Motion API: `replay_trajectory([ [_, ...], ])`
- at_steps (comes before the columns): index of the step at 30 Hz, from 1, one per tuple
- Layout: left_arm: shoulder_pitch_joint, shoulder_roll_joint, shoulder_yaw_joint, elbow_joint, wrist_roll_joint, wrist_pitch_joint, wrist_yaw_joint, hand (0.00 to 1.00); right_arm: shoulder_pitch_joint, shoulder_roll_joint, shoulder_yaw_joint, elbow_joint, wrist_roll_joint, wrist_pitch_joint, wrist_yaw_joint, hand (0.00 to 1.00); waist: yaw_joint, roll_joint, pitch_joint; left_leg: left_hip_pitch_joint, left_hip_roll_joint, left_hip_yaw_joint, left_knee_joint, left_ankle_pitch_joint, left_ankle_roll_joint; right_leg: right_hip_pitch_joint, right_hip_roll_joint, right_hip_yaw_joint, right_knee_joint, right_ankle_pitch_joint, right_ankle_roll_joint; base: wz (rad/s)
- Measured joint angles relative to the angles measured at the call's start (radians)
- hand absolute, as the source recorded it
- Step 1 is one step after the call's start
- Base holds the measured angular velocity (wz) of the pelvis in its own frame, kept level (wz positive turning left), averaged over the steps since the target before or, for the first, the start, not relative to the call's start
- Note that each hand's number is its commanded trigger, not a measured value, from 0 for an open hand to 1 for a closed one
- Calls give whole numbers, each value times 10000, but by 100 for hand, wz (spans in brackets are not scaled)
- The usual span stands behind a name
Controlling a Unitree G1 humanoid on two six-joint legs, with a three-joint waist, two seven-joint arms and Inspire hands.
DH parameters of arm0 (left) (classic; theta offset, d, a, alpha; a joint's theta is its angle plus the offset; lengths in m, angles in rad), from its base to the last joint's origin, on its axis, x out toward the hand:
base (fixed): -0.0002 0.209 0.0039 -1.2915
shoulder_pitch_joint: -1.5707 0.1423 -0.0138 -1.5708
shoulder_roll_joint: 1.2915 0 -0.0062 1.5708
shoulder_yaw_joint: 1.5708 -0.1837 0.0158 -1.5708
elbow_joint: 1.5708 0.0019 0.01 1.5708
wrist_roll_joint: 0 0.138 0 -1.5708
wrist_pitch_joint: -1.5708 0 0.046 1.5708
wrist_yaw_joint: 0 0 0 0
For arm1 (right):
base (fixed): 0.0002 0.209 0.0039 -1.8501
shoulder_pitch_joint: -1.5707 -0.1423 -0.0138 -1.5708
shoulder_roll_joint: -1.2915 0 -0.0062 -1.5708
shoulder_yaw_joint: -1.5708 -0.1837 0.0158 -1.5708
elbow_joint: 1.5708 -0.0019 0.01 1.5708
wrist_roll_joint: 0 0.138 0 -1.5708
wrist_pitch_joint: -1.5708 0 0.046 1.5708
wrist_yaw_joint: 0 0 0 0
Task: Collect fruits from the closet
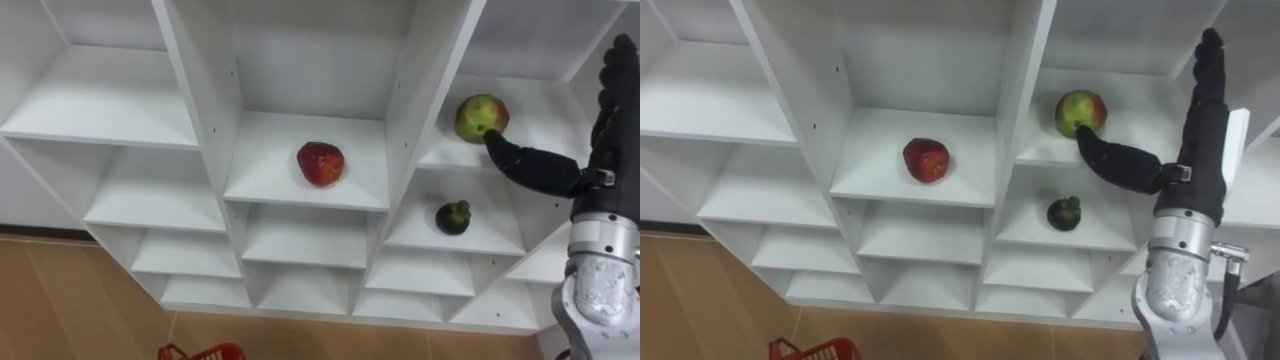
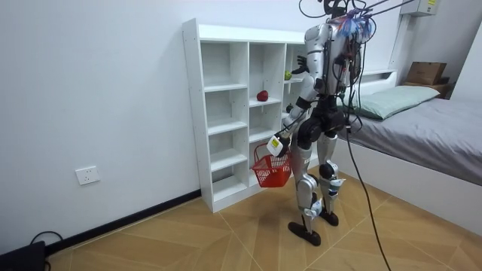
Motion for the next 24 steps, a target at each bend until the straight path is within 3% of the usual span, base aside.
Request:
replay_trajectory([
  [11, -1, -9, 5, 72, 10, 6, 128, 100, -698, -2, 3, 697, 8, 204, 653, 0, 181, 12, 78, 73, -30, -212, 48, 4, 9, 262, -41, -278, -4, 0, 1, 6],
  [24, 9, -22, 2, 21, 12, 24, 128, 100, -991, -5, 3, 697, 14, 288, 684, 0, 184, 22, 61, 62, -47, -314, 48, 14, 21, 272, -55, -408, -28, -3, 6, 2],
])
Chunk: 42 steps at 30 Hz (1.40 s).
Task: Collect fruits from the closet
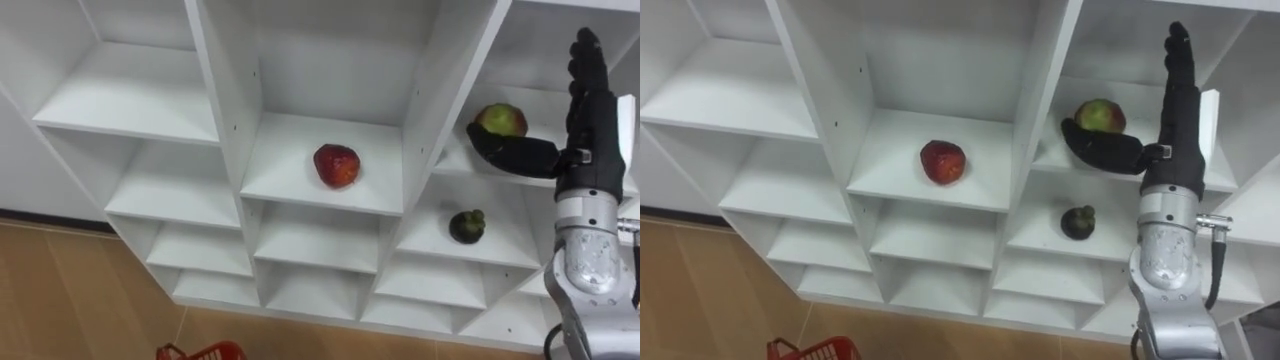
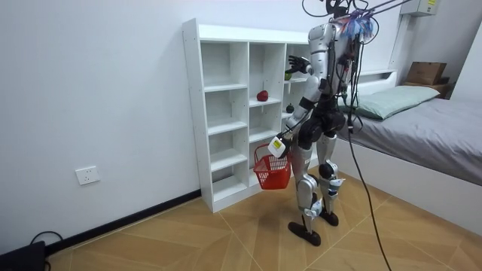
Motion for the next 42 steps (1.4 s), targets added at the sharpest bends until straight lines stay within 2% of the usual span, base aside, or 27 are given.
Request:
replay_trajectory([
  [6, 246, -16, 257, -316, 23, 192, -120, 100, -171, -49, -17, 6, 113, 340, 427, 0, -30, 36, -24, 16, -1, -36, 3, 0, 0, 75, -5, -64, 6, 0, 0, 2],
  [10, 282, -14, 274, -317, 3, 215, -142, 100, -419, -398, -18, 598, 443, 485, 587, 0, -27, 24, -32, 19, -9, -155, 28, 1, 2, 123, -14, -119, 13, 0, 0, 5],
  [13, 290, -12, 303, -320, -1, 215, -134, 100, -626, -458, -19, 749, 430, 602, 637, 0, -24, 19, -32, 6, -10, -149, 24, 8, -4, 112, -9, -111, -3, -1, -1, 0],
  [18, 302, -11, 383, -320, 0, 233, -137, 100, -632, -466, -20, 972, 428, 603, 689, 0, -10, -72, -60, 4, -34, -142, 30, 16, 3, 164, -10, -98, -129, -2, -1, 0],
  [19, 298, -2, 425, -320, -2, 275, -134, 100, -636, -465, -19, 1275, 425, 605, 757, 0, -5, -118, -86, 19, -36, -148, 30, 16, 2, 183, -11, -101, -132, -2, 0, 0],
  [22, 294, -7, 483, -320, -1, 299, -111, 100, -635, -465, -12, 1925, 372, 710, 985, 0, 20, -185, -60, 16, -35, -151, 19, 16, 2, 155, -11, -104, -130, -1, 1, 0],
  [31, 299, -3, 667, -337, 12, 368, -92, 100, -636, -467, -14, 1989, 382, 770, 1302, 0, 7, -220, -14, -21, -28, -176, 17, 15, 1, 145, -5, -118, -128, -1, 2, 0],
  [39, 299, 0, 670, -405, 15, 458, -99, 100, -680, -469, -16, 2338, 397, 805, 1774, 0, 5, -278, -18, -3, -29, -183, 31, 16, 2, 180, -5, -116, -125, -1, 1, 0],
  [42, 315, 1, 673, -541, 40, 606, -98, 100, -683, -469, -23, 2329, 366, 870, 1958, 0, -5, -304, -39, -10, -30, -185, 33, 15, 2, 178, -8, -122, -130, -1, 1, 0],
])
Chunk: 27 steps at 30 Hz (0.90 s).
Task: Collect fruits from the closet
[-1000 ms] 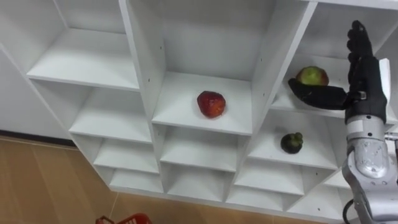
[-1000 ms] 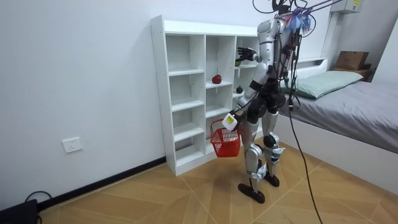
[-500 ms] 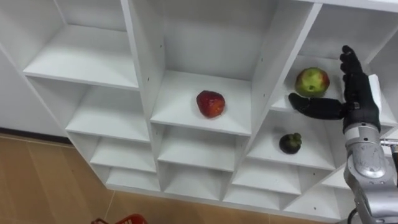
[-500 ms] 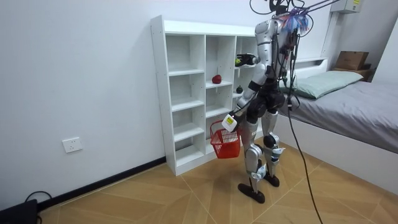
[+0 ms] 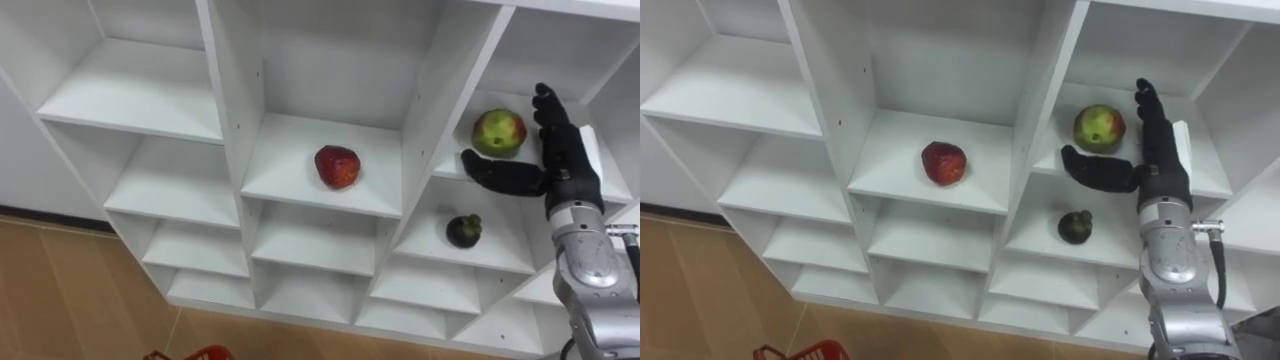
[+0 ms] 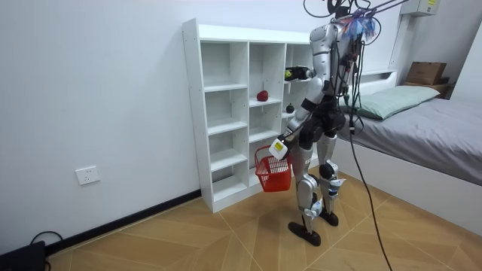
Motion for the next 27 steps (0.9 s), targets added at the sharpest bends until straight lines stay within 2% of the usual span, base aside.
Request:
replay_trajectory([
  [3, -1, 4, -8, -103, 6, 164, 26, 100, -22, 0, 4, 6, -41, 105, 127, 0, 0, -41, -28, 3, 0, -7, 0, 0, 0, 3, 0, 2, -2, 0, 0, 0],
  [4, 0, 4, -11, -105, 5, 206, 64, 100, -33, 0, 3, 6, -73, 164, 186, 26, -6, -59, -40, 7, -1, -22, 0, 0, 0, 6, 0, 2, -1, 0, 0, 0],
  [5, 0, 6, -10, -104, 2, 243, 104, 100, -71, -2, 0, 61, -81, 191, 210, 67, -16, -77, -51, 9, -1, -46, 2, 0, 0, 14, 1, -1, 1, 0, 0, 0],
  [6, 0, 10, -10, -104, 2, 256, 109, 100, -115, -3, 0, 139, -68, 190, 220, 100, -23, -81, -50, 12, -1, -51, 5, 0, 0, 19, 1, -4, 2, 0, 0, 0],
  [12, -43, 78, -43, -103, 15, 298, 102, 100, -691, -75, -55, 986, -278, 194, 291, 100, -83, -109, -9, 14, -1, -108, 24, -2, 0, 92, -1, -87, 32, 4, -5, 4],
  [14, -71, 109, -41, -105, 18, 400, 102, 100, -898, -222, -185, 1193, -493, 243, 292, 100, -74, -100, -5, 9, -1, -207, 10, -4, -1, 96, 0, -130, 54, 4, -5, 6],
  [21, -116, 137, -39, -110, 17, 512, 114, 100, -1181, -276, -469, 1520, -758, 269, 274, 100, -38, -61, -3, 7, -2, -264, 8, 0, -7, 121, 10, -170, 60, 4, -5, 3],
  [27, -176, 134, -34, -110, 87, 551, 283, 100, -1184, -278, -557, 1519, -770, 300, 273, 100, 3, -103, -32, 8, -8, -316, 39, 1, -7, 119, 12, -172, 40, 4, -5, 0],
])
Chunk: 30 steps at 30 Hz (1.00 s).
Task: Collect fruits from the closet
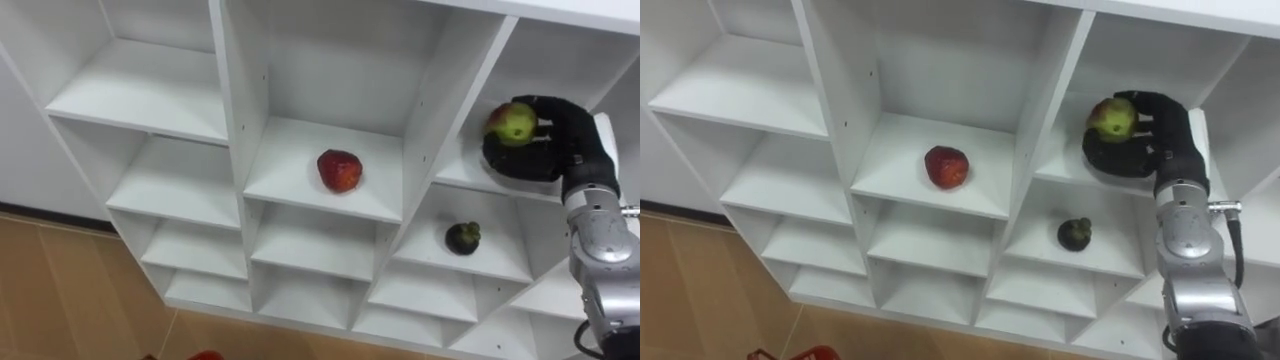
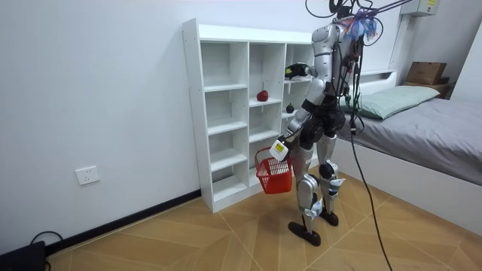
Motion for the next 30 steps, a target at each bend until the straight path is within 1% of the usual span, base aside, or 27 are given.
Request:
replay_trajectory([
  [2, -14, 0, 0, 0, 43, 0, 9, 100, 0, 5, 30, -1, -2, 86, -2, 100, 14, -20, -14, -3, -5, -25, -2, 0, 0, 5, 0, 5, -24, 0, 0, 0],
  [7, -45, 0, 2, 0, 146, 0, 32, 100, 0, 7, 51, -4, 4, 81, -51, 100, 25, -15, -18, -1, -8, -40, -1, 0, 0, 11, -2, 10, -35, 0, 0, 0],
  [12, -67, -25, 10, 1, 191, 0, 0, 100, 0, 8, 107, -5, 22, 81, -79, 100, 26, 36, -28, 7, -7, -3, 4, 0, 0, 20, -2, 15, -35, 0, 0, 0],
  [16, -60, -93, 12, -4, 233, -7, -71, 100, 1, 25, 107, -37, 24, 80, -102, 100, 28, 118, -74, 21, -7, 14, -1, 2, -1, 20, -1, 25, -31, 0, 0, 0],
  [19, -20, -97, 19, -6, 236, -21, -93, 100, 13, 25, 182, -157, 52, 82, -96, 100, 7, 140, -66, 26, -2, 24, 2, 7, -7, 20, 0, 22, -31, 0, 0, 0],
  [21, -13, -109, 17, -24, 238, -46, -77, 100, 260, 24, 180, -523, -60, 94, -102, 100, -29, 159, -55, 22, -2, 32, -3, 7, -7, 10, -2, 22, -33, 0, 0, 0],
  [22, -12, -110, 4, -24, 232, -90, -38, 100, 551, 25, 206, -961, -100, 94, -91, 100, -28, 184, -40, 22, -3, 32, -14, 7, -7, 8, -2, 22, -33, 0, 0, 0],
  [25, -25, -131, -18, -23, 213, -169, 16, 100, 1158, 64, 224, -1907, -143, 92, -75, 100, -29, 305, 30, 12, -7, 55, -22, 6, -6, -4, -8, 42, -31, 0, 0, -1],
  [28, 12, -142, -28, -24, 217, -229, 29, 100, 1659, 65, 239, -2792, -396, 94, 33, 100, -23, 421, 21, -12, -4, 118, -46, 6, -6, -65, -1, 183, -30, 0, 0, -6],
  [30, 36, -142, -27, -24, 215, -229, 19, 100, 1839, 65, 261, -3125, -404, 94, 150, 100, -66, 452, 7, -12, 0, 164, -48, 6, -6, -83, 0, 228, -28, 0, 0, -8],
])
